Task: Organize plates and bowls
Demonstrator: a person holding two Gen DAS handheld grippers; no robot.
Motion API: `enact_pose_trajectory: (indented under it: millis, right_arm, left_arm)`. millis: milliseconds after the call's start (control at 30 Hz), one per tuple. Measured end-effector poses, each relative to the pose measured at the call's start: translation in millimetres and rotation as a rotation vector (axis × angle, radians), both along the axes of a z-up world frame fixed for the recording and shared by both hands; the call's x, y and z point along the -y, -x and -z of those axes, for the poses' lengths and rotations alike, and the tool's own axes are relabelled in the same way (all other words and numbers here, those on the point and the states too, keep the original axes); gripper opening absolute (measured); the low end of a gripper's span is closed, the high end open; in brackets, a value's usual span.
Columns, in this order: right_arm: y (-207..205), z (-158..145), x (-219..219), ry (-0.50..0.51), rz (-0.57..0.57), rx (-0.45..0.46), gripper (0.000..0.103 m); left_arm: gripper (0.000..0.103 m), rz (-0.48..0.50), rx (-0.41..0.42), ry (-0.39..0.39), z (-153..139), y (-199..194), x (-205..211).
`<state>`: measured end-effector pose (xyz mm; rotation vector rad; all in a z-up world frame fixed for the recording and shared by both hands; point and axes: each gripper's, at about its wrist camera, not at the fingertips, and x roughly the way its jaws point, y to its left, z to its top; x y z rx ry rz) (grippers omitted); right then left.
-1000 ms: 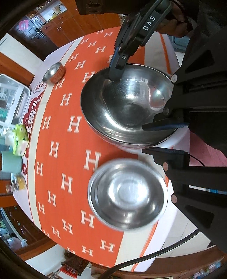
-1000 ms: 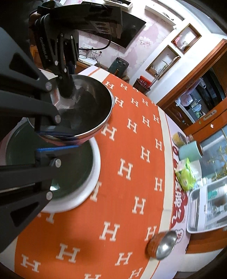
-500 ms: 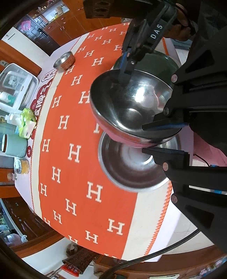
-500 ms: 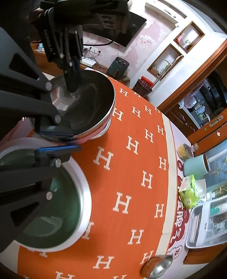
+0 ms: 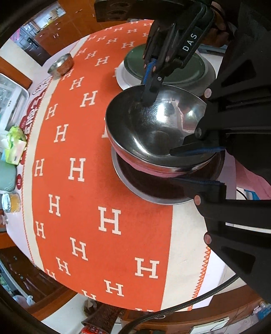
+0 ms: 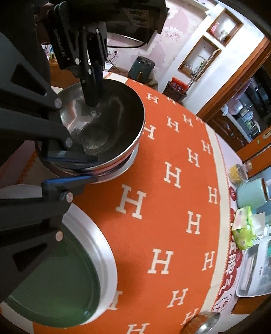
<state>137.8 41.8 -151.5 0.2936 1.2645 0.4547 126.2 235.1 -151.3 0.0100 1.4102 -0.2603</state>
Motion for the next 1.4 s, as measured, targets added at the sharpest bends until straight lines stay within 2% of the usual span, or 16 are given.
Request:
enact_pose_trajectory:
  millis: [267,467,700,933,1133,1200,1300,1367,1400]
  right_arm:
    - [-1,1,-7,0.047,0.005,-0.012,0.013]
    - [-2,1,-5,0.051,0.014,-0.022,0.014]
    - [0,-6,-2,0.04,0.001,0.007,0.014]
    - [7,-11,9,0.043,-0.029,0.029,0.014]
    - [19,-20,38,0.055,-0.024,0.072,0.015]
    - [23,-24,50,0.053,-0.015,0.088,0.015]
    - [29,-29,72,0.059,0.007,0.109,0.021]
    - [33,-31,87,0.069,0.023,0.113,0.031]
    - [35,-31,96,0.073,0.033,0.114,0.031]
  left_arm:
    - [0.023,0.039,-0.024,-0.005,5,-2,0]
    - [0.032,0.037,-0.006,0.004,0,-1,1]
    - [0.034,0.014,0.031,0.022,-9,0,2]
    - [0.035,0.008,0.073,0.035,-21,6,21]
    - [0.036,0.018,0.125,0.06,-31,14,54]
    - [0.04,0.024,0.143,0.071,-35,17,67]
    - [0.041,0.033,0.168,0.084,-41,22,88]
    - [0.042,0.042,0.183,0.094,-44,25,103]
    - [0.043,0.045,0.187,0.096,-46,26,110]
